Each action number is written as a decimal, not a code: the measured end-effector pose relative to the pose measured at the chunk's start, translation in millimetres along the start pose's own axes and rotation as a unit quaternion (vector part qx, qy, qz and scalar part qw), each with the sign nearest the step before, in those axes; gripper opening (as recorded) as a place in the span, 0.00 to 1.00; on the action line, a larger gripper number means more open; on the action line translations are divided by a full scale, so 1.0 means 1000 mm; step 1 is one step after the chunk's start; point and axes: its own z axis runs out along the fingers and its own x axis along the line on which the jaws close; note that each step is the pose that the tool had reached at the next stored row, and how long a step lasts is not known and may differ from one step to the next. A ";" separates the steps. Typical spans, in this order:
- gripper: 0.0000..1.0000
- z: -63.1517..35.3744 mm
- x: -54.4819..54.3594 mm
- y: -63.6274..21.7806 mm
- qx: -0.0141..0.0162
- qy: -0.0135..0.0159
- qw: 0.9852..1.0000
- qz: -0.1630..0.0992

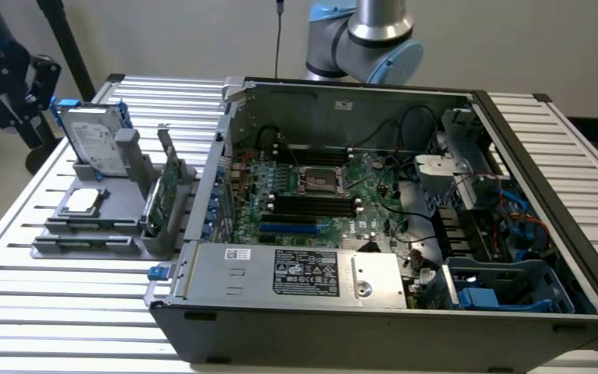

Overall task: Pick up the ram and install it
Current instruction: 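Pick up the ram and move it above insertion slot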

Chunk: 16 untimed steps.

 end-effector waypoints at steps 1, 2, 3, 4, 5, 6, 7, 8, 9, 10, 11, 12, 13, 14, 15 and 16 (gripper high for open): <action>0.11 0.0003 0.000 0.0001 0.000 0.000 1.000 -0.009; 0.11 0.0006 0.000 0.0001 0.000 0.001 1.000 -0.018; 0.11 0.0010 0.000 0.0000 0.000 0.001 1.000 -0.027; 0.11 0.0012 0.000 0.0000 0.000 0.001 0.999 -0.036; 0.11 0.0015 0.000 0.0000 0.000 0.002 0.999 -0.045; 0.11 0.0018 0.000 0.0000 0.000 0.002 0.999 -0.054; 0.11 0.0022 0.000 -0.0001 0.000 0.002 0.998 -0.063; 0.11 0.0024 0.000 -0.0001 0.000 0.003 0.997 -0.072; 0.11 0.0027 0.000 -0.0001 0.000 0.003 0.997 -0.081; 0.11 0.0029 0.000 -0.0001 0.000 0.003 0.996 -0.090; 0.11 0.0033 0.000 -0.0001 0.000 0.004 0.995 -0.100; 0.11 0.0035 0.000 -0.0001 0.000 0.004 0.994 -0.109; 0.11 0.0038 0.000 -0.0001 0.000 0.004 0.993 -0.118; 0.11 0.0041 0.000 -0.0001 0.000 0.005 0.992 -0.127; 0.11 0.0044 0.000 -0.0001 0.000 0.005 0.991 -0.136; 0.11 0.0047 0.000 -0.0001 0.000 0.005 0.989 -0.145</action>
